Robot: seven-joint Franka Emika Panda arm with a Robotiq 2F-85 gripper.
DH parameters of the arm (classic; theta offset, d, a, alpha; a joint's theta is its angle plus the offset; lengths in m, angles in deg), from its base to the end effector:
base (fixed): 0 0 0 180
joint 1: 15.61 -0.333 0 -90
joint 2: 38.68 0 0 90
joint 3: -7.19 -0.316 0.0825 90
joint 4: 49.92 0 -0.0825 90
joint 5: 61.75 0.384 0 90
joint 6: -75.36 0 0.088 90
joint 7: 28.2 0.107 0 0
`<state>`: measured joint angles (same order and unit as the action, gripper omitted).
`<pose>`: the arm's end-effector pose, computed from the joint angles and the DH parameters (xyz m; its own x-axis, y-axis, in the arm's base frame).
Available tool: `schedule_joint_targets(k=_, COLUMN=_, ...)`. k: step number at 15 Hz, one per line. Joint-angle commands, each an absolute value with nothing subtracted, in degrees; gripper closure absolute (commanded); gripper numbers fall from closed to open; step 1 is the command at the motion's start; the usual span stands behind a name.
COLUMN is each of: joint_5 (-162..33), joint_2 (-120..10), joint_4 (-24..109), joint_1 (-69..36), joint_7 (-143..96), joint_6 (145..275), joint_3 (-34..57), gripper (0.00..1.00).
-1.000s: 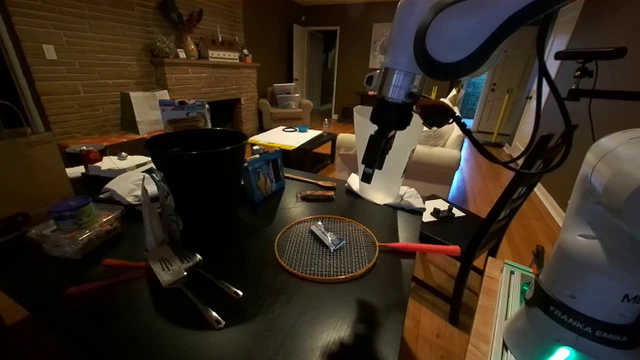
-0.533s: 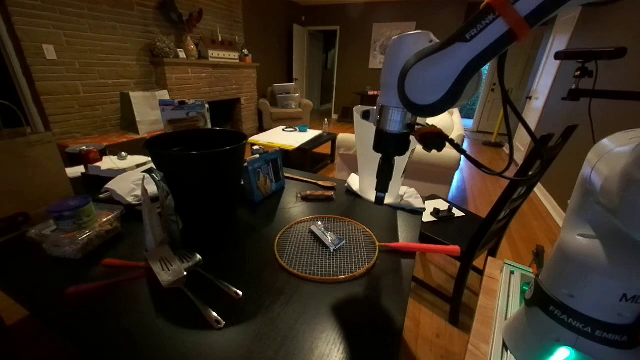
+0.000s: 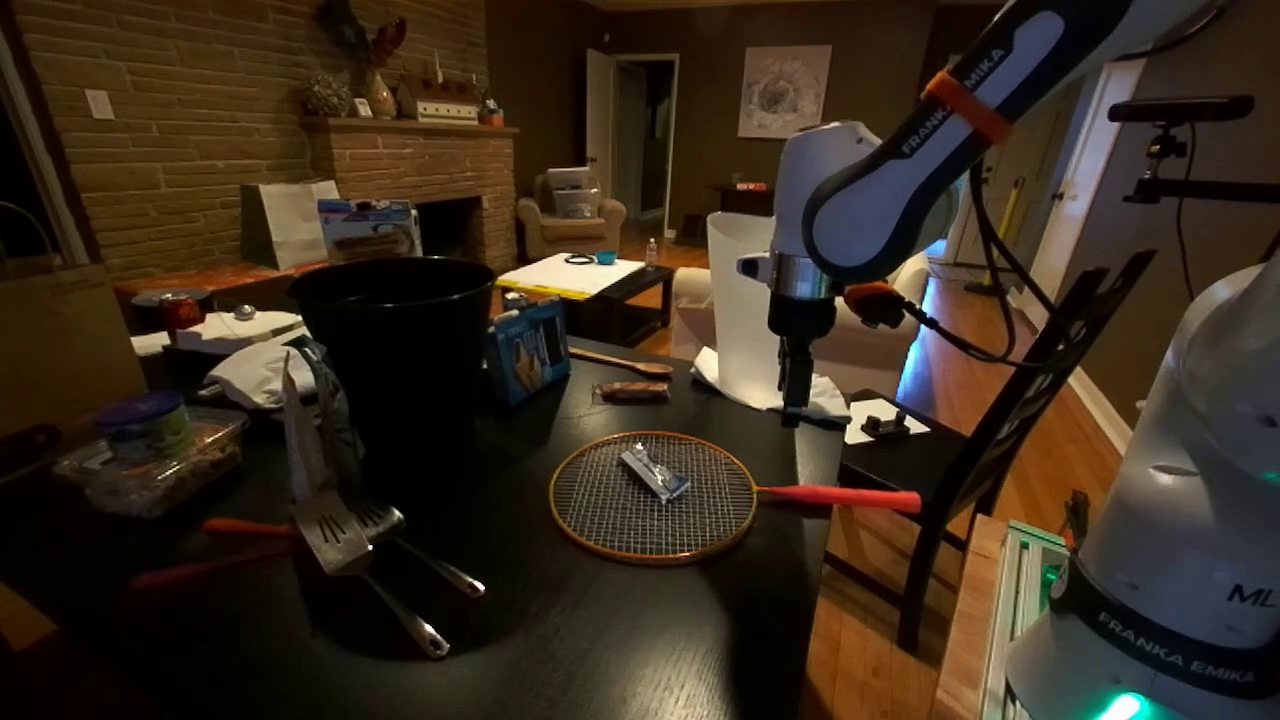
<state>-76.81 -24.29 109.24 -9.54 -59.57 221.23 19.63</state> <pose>0.3627 -0.1126 0.2861 0.9016 0.4304 -0.0429 0.4325 -0.8974 0.0872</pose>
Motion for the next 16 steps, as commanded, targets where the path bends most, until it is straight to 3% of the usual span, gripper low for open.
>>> schedule_joint_targets(k=1, joint_5=-76.6, joint_2=-24.4, joint_4=109.0, joint_1=-9.3, joint_7=-59.7, joint_6=221.0, joint_3=19.2, gripper=0.00)
schedule_joint_targets(k=16, joint_5=-79.3, joint_2=-33.9, joint_4=108.8, joint_1=-4.8, joint_7=-53.7, joint_6=226.8, joint_3=19.7, gripper=0.00)
